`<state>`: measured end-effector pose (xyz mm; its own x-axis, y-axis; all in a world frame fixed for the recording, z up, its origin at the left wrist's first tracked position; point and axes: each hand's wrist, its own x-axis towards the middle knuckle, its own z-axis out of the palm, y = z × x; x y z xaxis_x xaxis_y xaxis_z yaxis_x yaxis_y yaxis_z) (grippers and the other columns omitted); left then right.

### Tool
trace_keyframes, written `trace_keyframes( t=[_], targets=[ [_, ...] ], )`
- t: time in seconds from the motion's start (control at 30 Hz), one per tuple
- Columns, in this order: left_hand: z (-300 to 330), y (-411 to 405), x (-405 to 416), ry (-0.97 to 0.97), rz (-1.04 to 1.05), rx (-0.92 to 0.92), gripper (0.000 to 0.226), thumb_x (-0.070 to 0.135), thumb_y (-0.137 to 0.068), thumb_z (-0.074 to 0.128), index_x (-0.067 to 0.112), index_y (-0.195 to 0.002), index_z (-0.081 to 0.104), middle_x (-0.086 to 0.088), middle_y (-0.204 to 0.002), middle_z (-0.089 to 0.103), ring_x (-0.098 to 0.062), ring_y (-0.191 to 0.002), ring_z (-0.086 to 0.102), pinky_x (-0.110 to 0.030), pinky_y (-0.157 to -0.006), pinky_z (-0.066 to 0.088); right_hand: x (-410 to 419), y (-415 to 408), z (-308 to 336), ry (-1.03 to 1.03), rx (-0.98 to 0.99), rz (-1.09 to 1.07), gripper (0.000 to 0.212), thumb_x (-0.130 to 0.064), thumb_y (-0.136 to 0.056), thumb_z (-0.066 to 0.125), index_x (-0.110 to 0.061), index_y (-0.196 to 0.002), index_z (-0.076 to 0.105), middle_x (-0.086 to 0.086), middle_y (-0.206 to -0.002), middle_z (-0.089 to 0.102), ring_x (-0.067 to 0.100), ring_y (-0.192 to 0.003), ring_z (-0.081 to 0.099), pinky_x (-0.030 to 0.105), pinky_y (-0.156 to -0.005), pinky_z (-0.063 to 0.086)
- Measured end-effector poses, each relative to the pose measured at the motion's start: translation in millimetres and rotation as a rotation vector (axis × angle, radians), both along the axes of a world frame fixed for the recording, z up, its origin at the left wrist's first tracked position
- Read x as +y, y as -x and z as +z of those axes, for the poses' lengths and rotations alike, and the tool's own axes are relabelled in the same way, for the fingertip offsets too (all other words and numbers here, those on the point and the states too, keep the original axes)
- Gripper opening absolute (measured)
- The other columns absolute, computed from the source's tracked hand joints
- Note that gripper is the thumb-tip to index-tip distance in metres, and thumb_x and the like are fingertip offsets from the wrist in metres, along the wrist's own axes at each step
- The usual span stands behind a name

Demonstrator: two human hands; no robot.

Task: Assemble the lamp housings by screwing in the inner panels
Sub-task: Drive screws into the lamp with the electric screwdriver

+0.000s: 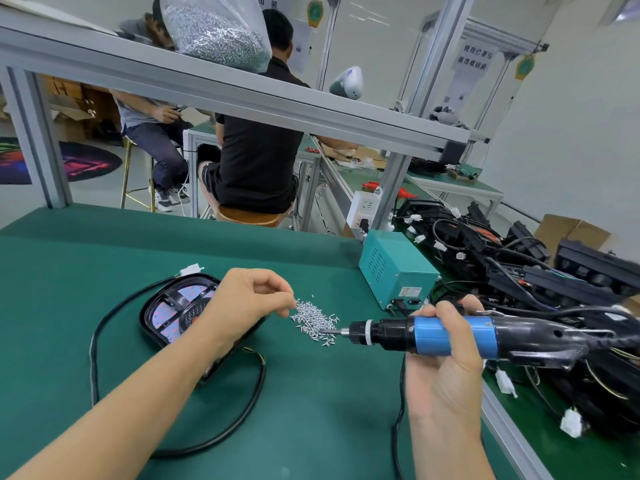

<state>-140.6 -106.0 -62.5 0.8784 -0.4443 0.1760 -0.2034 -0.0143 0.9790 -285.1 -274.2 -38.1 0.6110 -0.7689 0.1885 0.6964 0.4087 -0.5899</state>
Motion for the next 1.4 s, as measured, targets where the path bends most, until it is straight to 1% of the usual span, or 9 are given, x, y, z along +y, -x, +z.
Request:
trace_keyframes(
  t=[0.13, 0.23, 0.33, 0.57, 0.87, 1.0, 1.17, 1.3, 1.4],
  targets=[
    [0, 8, 21, 0.216, -0.088, 0.224, 0.012, 0.004, -0.06, 0.08, 0.014, -0.064, 0.073, -0.012, -0.069, 0.07, -0.016, -0.059, 0.065, -0.018, -0.061, 0.055, 8, -5, 10, -0.044, -0.058, 0.069, 0.03, 0.0, -0.084, 0.058, -0.029, -0.091, 0.058, -0.009, -0.073, 0.057, 0.008, -0.067, 0.059, 0.023, -0.074, 0.054],
    [-3, 11, 35, 0.27, -0.122, 0.248, 0.01, 0.003, -0.06, 0.074, 0.011, -0.065, 0.074, -0.011, -0.073, 0.072, -0.014, -0.062, 0.067, -0.017, -0.062, 0.055, 19, -11, 16, -0.014, -0.088, 0.122, 0.029, 0.0, -0.088, 0.056, -0.028, -0.095, 0.057, -0.008, -0.074, 0.056, 0.009, -0.067, 0.059, 0.024, -0.077, 0.053],
    [-5, 12, 46, 0.243, -0.115, 0.211, 0.017, -0.007, -0.069, 0.071, 0.01, -0.067, 0.073, -0.009, -0.073, 0.073, -0.011, -0.061, 0.066, -0.012, -0.054, 0.048, 29, -18, 23, 0.023, -0.096, 0.142, 0.03, 0.001, -0.09, 0.054, -0.029, -0.094, 0.057, -0.008, -0.071, 0.057, 0.009, -0.065, 0.06, 0.023, -0.077, 0.053],
    [-2, 16, 59, 0.155, -0.1, 0.152, 0.014, 0.012, -0.062, 0.081, 0.02, -0.07, 0.073, -0.001, -0.075, 0.072, -0.01, -0.067, 0.058, -0.029, -0.059, 0.032, 49, -27, 26, 0.049, -0.111, 0.213, 0.029, -0.002, -0.082, 0.059, -0.029, -0.091, 0.061, -0.008, -0.069, 0.058, 0.009, -0.065, 0.06, 0.023, -0.072, 0.054],
    [-3, 17, 61, 0.164, -0.109, 0.129, 0.016, -0.007, -0.074, 0.072, 0.009, -0.074, 0.07, -0.005, -0.072, 0.07, -0.009, -0.06, 0.057, -0.027, -0.058, 0.035, 54, -29, 25, 0.075, -0.092, 0.225, 0.03, -0.002, -0.082, 0.061, -0.029, -0.093, 0.062, -0.007, -0.072, 0.058, 0.009, -0.067, 0.061, 0.024, -0.074, 0.054],
    [-4, 17, 60, 0.169, -0.101, 0.125, 0.015, -0.008, -0.075, 0.071, 0.007, -0.08, 0.071, -0.003, -0.074, 0.071, -0.006, -0.061, 0.061, -0.015, -0.054, 0.042, 55, -30, 24, 0.078, -0.088, 0.223, 0.031, -0.003, -0.078, 0.063, -0.029, -0.095, 0.061, -0.006, -0.072, 0.058, 0.01, -0.067, 0.062, 0.025, -0.072, 0.054],
    [-6, 14, 60, 0.126, -0.068, 0.13, 0.018, -0.002, -0.079, 0.07, 0.013, -0.089, 0.075, -0.001, -0.077, 0.073, -0.006, -0.066, 0.062, -0.025, -0.06, 0.039, 56, -33, 24, 0.099, -0.088, 0.211, 0.032, -0.003, -0.077, 0.063, -0.028, -0.097, 0.059, -0.005, -0.073, 0.058, 0.011, -0.067, 0.062, 0.024, -0.072, 0.054],
    [-8, 0, 67, 0.073, 0.027, 0.102, 0.018, 0.0, -0.084, 0.067, 0.015, -0.089, 0.076, 0.0, -0.079, 0.074, -0.006, -0.068, 0.062, -0.015, -0.066, 0.049, 52, -35, 22, 0.114, -0.077, 0.196, 0.031, -0.001, -0.084, 0.06, -0.028, -0.098, 0.059, -0.007, -0.073, 0.058, 0.01, -0.069, 0.061, 0.026, -0.075, 0.053],
    [-13, -11, 73, -0.01, 0.092, 0.053, 0.015, 0.0, -0.084, 0.068, 0.013, -0.084, 0.075, -0.003, -0.08, 0.073, -0.008, -0.071, 0.064, -0.017, -0.07, 0.05, 51, -37, 17, 0.112, -0.07, 0.187, 0.031, -0.001, -0.085, 0.061, -0.028, -0.1, 0.059, -0.006, -0.076, 0.058, 0.01, -0.07, 0.061, 0.026, -0.076, 0.053]
  ],
)
